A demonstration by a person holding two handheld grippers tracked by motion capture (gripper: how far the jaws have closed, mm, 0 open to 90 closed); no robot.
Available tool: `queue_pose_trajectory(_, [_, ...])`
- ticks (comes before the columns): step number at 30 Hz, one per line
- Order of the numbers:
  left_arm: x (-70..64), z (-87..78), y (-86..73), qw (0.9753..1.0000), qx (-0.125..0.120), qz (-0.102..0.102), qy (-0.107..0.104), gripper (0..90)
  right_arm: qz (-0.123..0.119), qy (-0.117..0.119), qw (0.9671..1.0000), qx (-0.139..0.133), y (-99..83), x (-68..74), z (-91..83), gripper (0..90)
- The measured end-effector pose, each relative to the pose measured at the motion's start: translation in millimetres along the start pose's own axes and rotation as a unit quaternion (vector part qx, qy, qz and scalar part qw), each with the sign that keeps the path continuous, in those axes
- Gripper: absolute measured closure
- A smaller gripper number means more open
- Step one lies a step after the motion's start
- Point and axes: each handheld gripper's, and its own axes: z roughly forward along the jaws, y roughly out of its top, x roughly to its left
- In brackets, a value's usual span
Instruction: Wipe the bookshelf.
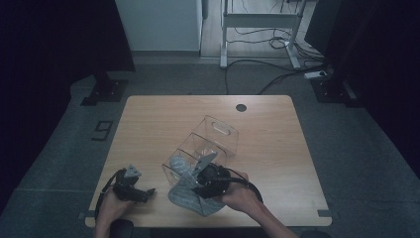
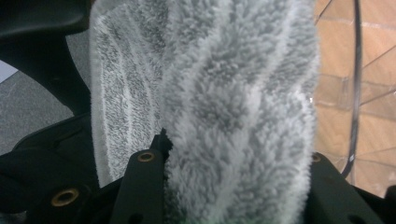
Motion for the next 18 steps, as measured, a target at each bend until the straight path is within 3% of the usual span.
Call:
queue_pose_trajectory(9, [0.0,0.0,0.1,1.0000,0.000,-0.001,0.000,0.0,-0.004,-0.014,0.9998,0.010,-24.8,3.0,18.5,61.3])
queue_pose_trajectory(18, [-0.1,0.0,0.1,1.0000,0.000,-0.001,0.000,0.0,0.006,-0.005,1.0000,0.005,-39.3,0.8,36.5,61.8])
